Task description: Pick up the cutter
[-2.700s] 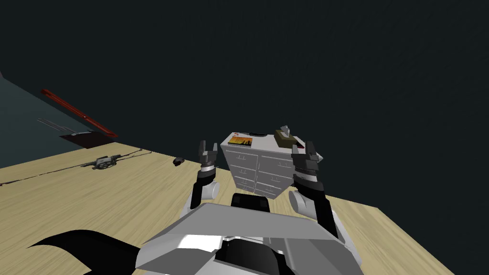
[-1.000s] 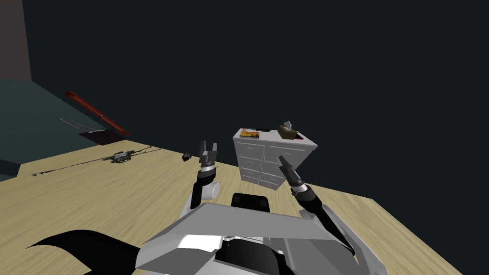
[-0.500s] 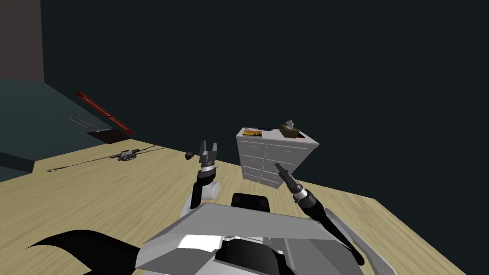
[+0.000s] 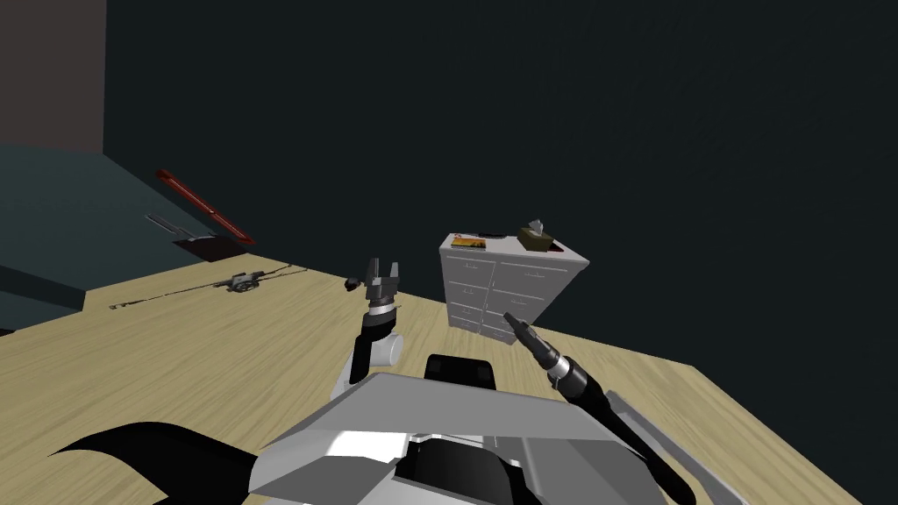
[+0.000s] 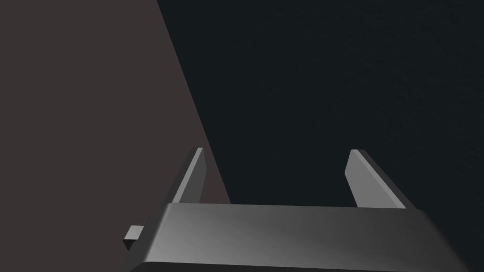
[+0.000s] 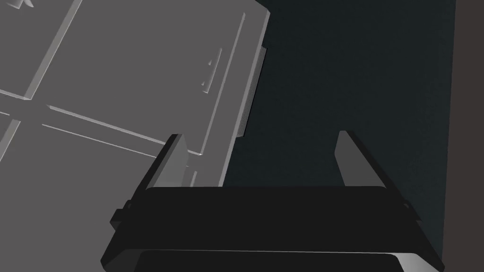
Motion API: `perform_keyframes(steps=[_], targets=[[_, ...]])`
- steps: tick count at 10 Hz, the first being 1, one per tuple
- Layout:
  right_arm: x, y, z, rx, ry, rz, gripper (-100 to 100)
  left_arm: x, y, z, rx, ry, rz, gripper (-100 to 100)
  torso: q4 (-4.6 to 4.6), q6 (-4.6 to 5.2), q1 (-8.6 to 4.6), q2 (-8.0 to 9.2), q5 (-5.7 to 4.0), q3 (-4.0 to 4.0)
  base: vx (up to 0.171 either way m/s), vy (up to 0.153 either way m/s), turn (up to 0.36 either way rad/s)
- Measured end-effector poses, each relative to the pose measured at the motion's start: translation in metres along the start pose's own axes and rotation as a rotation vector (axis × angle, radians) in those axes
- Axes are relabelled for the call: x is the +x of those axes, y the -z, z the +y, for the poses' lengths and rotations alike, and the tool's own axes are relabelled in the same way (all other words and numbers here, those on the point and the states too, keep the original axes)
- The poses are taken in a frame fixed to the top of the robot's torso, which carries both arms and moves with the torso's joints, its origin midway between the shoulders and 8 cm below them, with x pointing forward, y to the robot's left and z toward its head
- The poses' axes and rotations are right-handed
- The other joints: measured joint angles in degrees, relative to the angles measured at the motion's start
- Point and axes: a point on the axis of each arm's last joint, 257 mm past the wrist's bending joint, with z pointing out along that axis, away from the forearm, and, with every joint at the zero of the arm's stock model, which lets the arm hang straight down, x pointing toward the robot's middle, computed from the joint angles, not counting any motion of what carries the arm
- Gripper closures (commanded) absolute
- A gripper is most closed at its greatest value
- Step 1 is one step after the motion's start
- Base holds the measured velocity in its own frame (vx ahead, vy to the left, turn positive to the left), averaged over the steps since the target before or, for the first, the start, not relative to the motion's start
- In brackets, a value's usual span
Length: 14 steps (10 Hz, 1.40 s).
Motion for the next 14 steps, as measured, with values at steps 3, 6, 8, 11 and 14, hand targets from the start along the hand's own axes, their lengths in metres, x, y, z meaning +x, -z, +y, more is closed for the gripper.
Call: perform_keyframes(steps=[3, 6, 8, 11, 14], targets=[[0.019, 0.02, -0.018, 0.042, 0.017, 0.101, -100, 0.0, 0.0, 0.0, 0.0, 0.0, 0.0, 0, 0.0, 0.0, -0.07, -0.02, -0.01, -0.01, -0.053, 0.051, 0.033], [0.033, 0.045, -0.036, 0.088, 0.036, 0.203, -100, 0.0, 0.0, 0.0, 0.0, 0.0, 0.0, 0, -0.01, 0.0, 0.04, -0.08, 0.01, -0.04, -0.043, 0.071, 0.033], [0.039, 0.06, -0.047, 0.113, 0.055, 0.266, -100, 0.0, 0.0, 0.0, 0.0, 0.0, 0.0, 0, -0.01, 0.01, -0.09, -0.1, 0.0, -0.05, -0.049, 0.051, 0.041], [0.046, 0.09, -0.066, 0.165, 0.077, 0.368, -100, 0.0, 0.0, 0.0, 0.0, 0.0, 0.0, 0, -0.01, 0.02, -0.11, -0.12, -0.01, -0.05, -0.044, 0.055, 0.046], [0.05, 0.123, -0.082, 0.217, 0.104, 0.471, -100, 0.0, 0.0, 0.0, 0.0, 0.0, 0.0, 0, -0.01, 0.02, -0.07, -0.14, 0.01, -0.07, -0.038, 0.072, 0.04]])
